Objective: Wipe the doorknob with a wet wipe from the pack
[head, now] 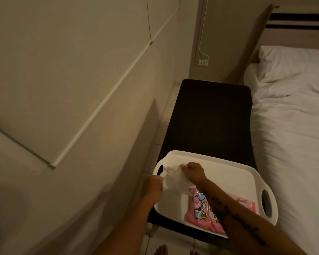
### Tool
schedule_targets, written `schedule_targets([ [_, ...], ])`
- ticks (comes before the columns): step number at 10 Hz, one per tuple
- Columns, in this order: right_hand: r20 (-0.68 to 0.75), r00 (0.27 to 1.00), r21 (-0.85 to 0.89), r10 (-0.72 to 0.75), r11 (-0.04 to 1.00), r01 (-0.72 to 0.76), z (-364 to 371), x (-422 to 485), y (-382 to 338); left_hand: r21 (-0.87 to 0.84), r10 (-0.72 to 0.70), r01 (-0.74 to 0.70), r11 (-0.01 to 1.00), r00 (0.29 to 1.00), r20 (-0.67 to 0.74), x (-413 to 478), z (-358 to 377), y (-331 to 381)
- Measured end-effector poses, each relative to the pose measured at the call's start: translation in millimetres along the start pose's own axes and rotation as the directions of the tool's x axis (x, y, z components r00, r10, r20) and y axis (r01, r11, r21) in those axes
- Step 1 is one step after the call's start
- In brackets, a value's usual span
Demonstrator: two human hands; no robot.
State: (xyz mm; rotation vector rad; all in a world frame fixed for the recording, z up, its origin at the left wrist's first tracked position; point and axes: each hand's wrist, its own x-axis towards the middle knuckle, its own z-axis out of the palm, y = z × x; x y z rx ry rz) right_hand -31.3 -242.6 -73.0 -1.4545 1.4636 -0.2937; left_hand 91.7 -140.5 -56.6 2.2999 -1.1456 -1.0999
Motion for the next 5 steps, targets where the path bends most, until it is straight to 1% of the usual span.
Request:
schedule_targets([
  [1,0.036,0.987,0.33,0.159,0.93,-0.162,-5.5,2.1,-4.0,-0.247,-0.05,0.035,0.968,0.997,-0.052,3.3,-1.4,-8.2],
  [2,-0.027,0.988,0.136,0.155,0.979,-0.15,-3.4,2.5,6.5,-0.311,-0.071,0.093,0.946,0.994,0.08,-2.6,4.2,-14.2],
  [3,-0.045,0.999,-0.202,-0.011,0.979,0.002,-2.1,-0.9,12.7,-0.288,-0.104,0.161,0.944,0.974,0.202,-5.4,10.2,-22.2],
  [4,0.084,0.995,-0.428,-0.058,0.899,0.088,-3.6,-4.6,12.2,-0.225,-0.111,0.157,0.962,0.972,0.205,-4.6,7.7,-20.8],
  [5,0.122,0.991,-0.538,-0.051,0.836,0.109,-6.6,-8.8,14.6,-0.136,-0.111,0.156,0.978,0.95,0.293,-5.7,-4.2,-17.1],
])
